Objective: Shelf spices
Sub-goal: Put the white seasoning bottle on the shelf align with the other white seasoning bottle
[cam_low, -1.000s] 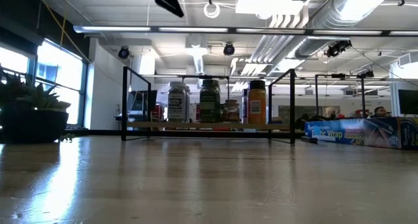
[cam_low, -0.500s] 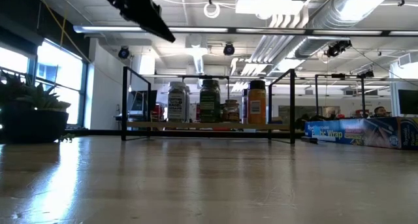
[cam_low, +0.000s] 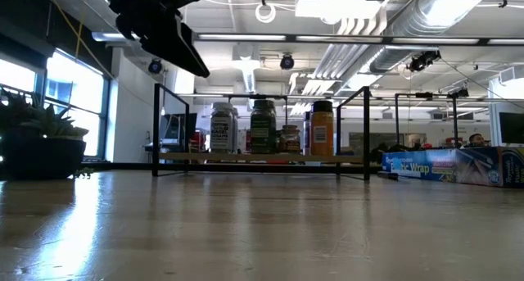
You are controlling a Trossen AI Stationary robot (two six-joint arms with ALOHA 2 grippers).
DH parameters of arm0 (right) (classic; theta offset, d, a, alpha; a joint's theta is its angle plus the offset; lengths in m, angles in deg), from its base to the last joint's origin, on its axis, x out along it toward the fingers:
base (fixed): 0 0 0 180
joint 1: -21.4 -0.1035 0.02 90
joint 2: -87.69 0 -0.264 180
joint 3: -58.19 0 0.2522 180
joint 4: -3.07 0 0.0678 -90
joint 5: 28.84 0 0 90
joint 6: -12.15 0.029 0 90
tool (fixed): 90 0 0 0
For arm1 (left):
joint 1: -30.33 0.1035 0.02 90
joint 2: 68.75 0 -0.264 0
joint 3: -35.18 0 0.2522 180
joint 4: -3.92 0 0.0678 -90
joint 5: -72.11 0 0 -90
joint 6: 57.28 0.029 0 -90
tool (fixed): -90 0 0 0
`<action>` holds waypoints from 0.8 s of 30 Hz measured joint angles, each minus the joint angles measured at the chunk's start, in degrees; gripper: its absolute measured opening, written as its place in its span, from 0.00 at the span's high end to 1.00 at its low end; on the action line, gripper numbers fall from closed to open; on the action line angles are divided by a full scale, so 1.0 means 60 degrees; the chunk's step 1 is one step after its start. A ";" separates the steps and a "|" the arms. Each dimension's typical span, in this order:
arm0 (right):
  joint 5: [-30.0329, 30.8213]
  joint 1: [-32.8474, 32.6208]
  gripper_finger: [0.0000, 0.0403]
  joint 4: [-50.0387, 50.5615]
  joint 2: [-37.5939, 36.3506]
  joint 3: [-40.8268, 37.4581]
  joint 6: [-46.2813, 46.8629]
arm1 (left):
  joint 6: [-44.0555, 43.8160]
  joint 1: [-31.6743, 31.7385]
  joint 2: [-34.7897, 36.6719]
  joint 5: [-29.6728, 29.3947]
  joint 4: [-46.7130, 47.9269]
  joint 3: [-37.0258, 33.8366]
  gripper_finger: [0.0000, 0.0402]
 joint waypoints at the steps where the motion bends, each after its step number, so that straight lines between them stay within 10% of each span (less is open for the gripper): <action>1: 0.0019 -0.0073 0.34 0.0155 0.0092 -0.0002 0.0126 | -0.0021 0.0000 0.0000 -0.0003 -0.0036 -0.0053 0.39; 24: 0.0108 -0.0421 0.34 -0.1172 0.0298 -0.1808 0.1388 | -0.0166 0.0004 -0.0004 0.0517 -0.0085 -0.0108 0.39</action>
